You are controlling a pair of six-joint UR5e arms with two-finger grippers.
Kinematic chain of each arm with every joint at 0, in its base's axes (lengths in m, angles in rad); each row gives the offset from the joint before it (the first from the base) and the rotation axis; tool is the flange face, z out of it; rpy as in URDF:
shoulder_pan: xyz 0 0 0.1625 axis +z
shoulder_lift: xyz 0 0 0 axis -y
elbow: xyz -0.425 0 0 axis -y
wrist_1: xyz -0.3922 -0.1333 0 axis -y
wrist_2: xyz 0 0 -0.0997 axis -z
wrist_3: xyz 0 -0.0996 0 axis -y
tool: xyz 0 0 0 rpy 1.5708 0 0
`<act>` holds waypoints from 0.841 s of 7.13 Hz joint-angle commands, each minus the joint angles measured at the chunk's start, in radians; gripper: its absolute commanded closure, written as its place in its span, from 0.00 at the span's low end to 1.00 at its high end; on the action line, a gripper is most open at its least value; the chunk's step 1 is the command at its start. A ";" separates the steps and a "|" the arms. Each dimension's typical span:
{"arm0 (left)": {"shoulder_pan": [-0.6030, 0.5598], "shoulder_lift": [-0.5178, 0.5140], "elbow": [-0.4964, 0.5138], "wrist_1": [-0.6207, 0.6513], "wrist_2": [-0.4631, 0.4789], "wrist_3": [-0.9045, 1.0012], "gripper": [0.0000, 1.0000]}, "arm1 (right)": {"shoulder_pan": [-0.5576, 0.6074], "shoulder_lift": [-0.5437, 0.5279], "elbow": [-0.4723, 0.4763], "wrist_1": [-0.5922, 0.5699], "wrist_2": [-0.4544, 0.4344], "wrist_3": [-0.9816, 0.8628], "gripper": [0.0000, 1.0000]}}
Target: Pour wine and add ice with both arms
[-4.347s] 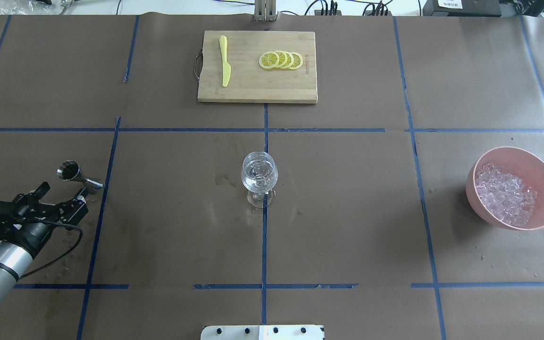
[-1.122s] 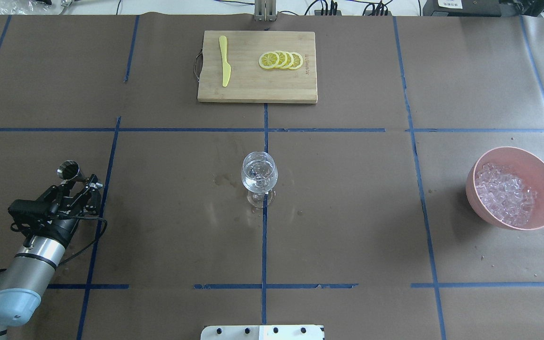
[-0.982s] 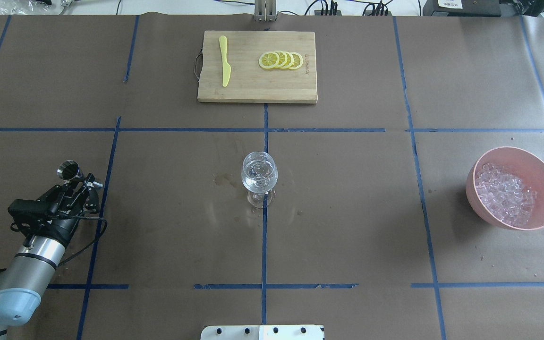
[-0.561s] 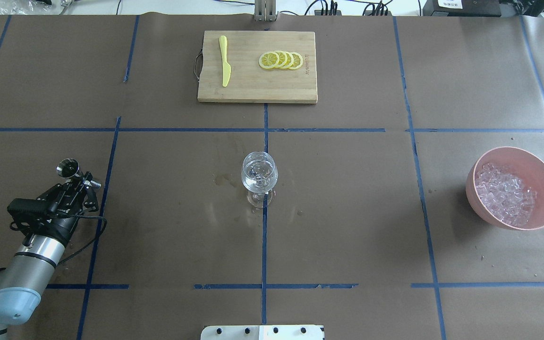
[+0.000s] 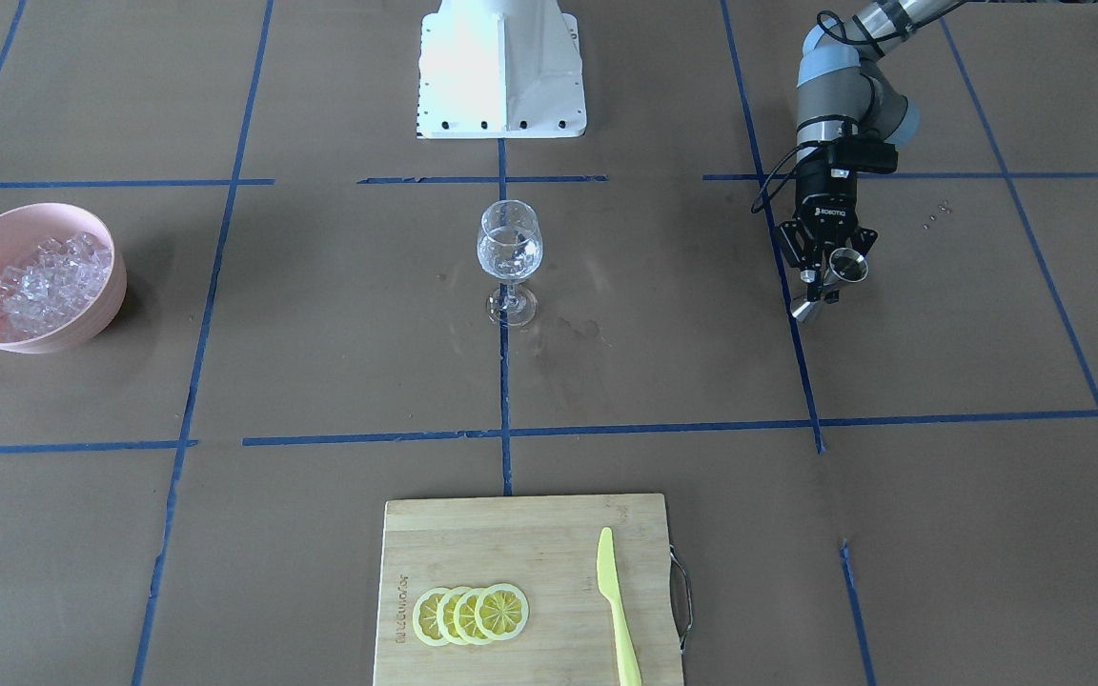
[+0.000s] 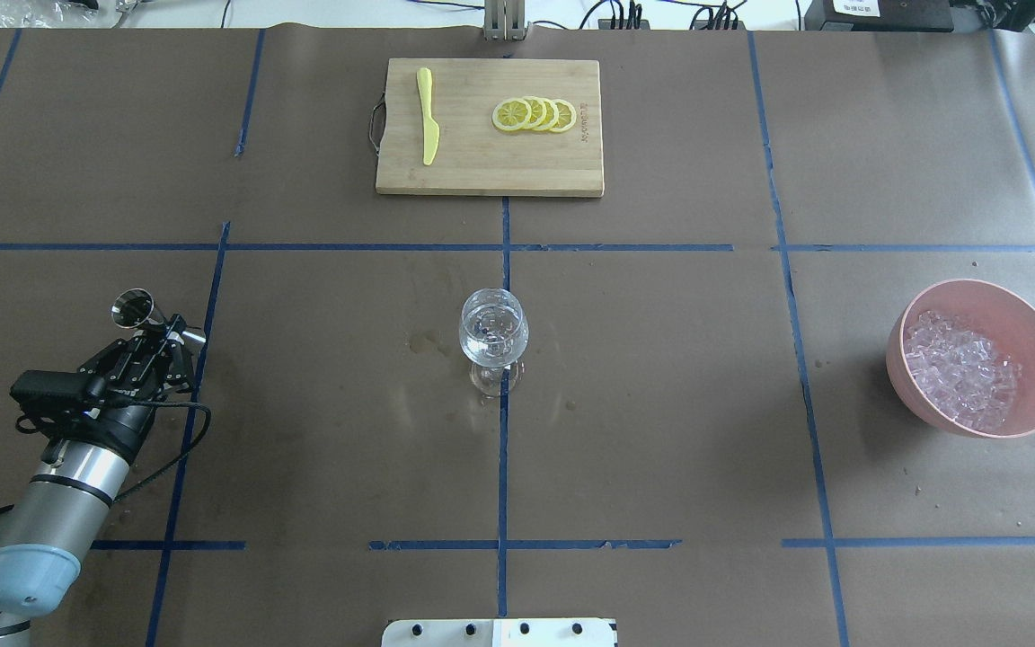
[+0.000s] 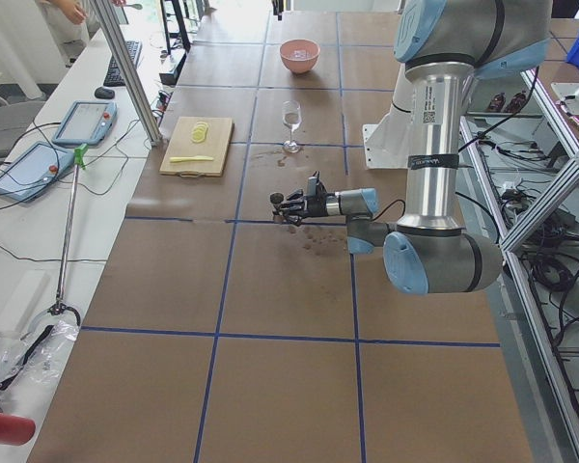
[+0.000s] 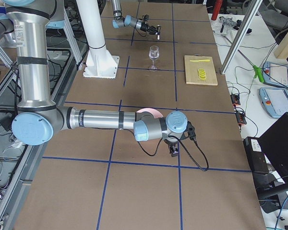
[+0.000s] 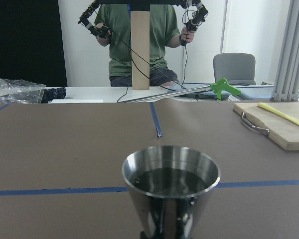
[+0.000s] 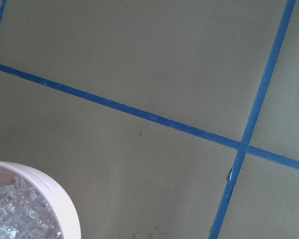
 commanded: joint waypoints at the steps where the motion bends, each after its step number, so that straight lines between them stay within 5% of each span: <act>1: -0.002 -0.056 -0.077 -0.028 -0.010 0.132 1.00 | 0.000 0.002 0.011 0.000 0.012 0.000 0.00; 6: -0.002 -0.203 -0.185 -0.013 -0.040 0.368 1.00 | -0.003 0.003 0.022 0.002 0.049 -0.003 0.00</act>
